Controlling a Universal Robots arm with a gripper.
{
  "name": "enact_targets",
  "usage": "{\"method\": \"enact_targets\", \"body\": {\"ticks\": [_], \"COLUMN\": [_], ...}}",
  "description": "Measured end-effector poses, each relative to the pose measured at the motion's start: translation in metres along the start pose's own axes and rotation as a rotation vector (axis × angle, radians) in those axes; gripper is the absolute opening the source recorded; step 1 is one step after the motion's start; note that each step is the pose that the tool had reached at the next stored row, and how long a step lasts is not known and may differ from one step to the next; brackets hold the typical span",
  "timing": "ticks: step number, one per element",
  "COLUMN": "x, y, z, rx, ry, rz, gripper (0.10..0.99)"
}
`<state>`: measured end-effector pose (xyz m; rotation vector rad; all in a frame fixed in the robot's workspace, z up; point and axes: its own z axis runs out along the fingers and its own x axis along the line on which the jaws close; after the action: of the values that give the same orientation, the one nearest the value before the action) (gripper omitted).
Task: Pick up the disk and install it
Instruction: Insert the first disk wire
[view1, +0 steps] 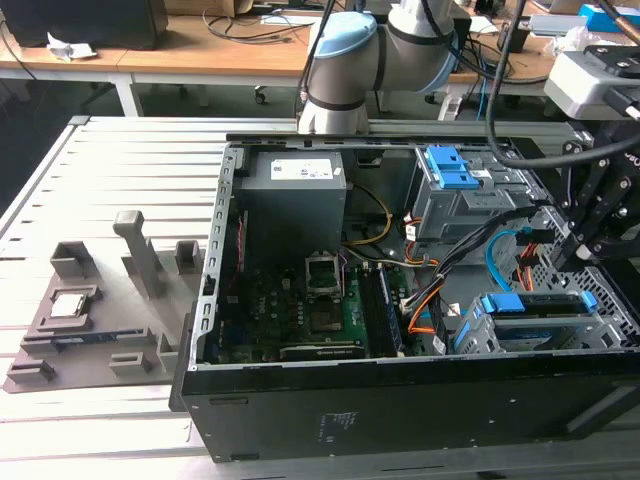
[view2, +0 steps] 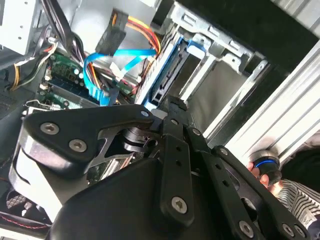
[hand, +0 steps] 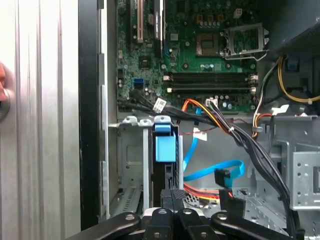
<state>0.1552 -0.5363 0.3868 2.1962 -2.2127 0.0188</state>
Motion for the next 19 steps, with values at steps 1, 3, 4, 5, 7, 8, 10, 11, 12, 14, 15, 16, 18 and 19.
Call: {"method": "enact_targets", "body": {"ticks": [1,3,4,5,7,8,10,11,12,14,15,16,18,19], "x": [-0.0030,-0.0039,-0.0040,-0.0041,-0.0043,-0.0045,-0.0067,-0.0077,-0.0087,-0.0096,-0.0104,-0.0108,-0.0138,-0.0178], "y": [-0.0076,-0.0099,-0.0103,-0.0111,-0.0127,-0.0133,-0.0169,-0.0184,-0.0203,-0.0221,-0.0238,-0.0246,-0.0265,-0.0266], "z": [-0.0001,0.0001,0.0002,0.0005,0.0011,0.0011,0.0012,0.0013,0.0013,0.0013,0.0014,0.0015,0.0015,0.0017], "rx": [0.000,0.000,0.000,0.000,0.000,0.000,0.000,0.000,0.000,0.000,0.000,0.000,0.000,0.000], "ry": [0.0012,0.0013,0.0014,0.0015,0.0014,0.0014,0.0014,0.0015,0.0016,0.0016,0.0015,0.0016,0.0021,0.0025], "rz": [0.000,0.000,0.000,0.000,0.000,0.000,0.000,0.000,0.000,0.000,0.000,0.000,0.000,0.000], "gripper": [0.106,0.106,0.106,0.106,0.106,0.106,0.106,0.106,0.106,0.106,0.106,0.106,0.106,0.106]}}
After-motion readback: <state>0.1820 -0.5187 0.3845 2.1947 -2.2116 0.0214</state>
